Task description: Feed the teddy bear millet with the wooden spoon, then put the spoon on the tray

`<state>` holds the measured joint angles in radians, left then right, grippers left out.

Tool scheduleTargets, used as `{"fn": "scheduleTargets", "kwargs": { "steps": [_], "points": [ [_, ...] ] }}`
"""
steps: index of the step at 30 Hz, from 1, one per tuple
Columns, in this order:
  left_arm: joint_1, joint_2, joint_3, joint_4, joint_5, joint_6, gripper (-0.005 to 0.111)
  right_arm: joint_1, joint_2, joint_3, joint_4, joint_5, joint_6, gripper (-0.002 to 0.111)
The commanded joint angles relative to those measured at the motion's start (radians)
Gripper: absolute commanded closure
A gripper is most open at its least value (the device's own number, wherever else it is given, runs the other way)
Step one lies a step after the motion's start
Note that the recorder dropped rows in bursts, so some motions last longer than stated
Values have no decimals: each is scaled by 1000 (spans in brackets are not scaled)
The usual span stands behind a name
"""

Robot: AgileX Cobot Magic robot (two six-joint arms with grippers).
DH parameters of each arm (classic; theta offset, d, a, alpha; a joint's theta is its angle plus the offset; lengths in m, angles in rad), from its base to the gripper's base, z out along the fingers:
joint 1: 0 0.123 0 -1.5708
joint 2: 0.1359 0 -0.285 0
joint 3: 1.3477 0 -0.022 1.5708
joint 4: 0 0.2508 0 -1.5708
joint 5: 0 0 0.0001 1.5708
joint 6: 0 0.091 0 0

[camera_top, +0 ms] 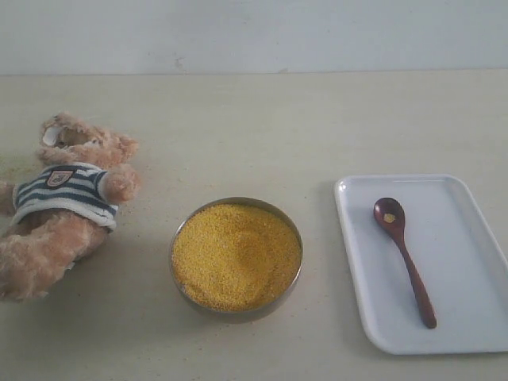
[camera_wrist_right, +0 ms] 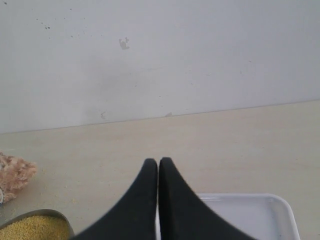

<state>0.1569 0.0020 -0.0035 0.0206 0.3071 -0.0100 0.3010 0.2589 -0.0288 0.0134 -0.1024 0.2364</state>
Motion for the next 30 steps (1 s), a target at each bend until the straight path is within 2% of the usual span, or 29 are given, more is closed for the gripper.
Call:
{"fn": "scheduleTargets", "kwargs": {
  "steps": [1,6,24,30],
  "points": [
    [-11,-2,3,21,-9,3,101,-3,-5,5,0,-6,-7,108],
    [-54,-2,3,21,-15,3,101,-3,-5,5,0,-6,-7,108],
    [-51,-2,3,21,-15,3,101,-3,-5,5,0,-6,-7,108],
    [-51,-2,3,21,-15,3,101,-7,-5,5,0,-22,-127,108]
  ]
}}
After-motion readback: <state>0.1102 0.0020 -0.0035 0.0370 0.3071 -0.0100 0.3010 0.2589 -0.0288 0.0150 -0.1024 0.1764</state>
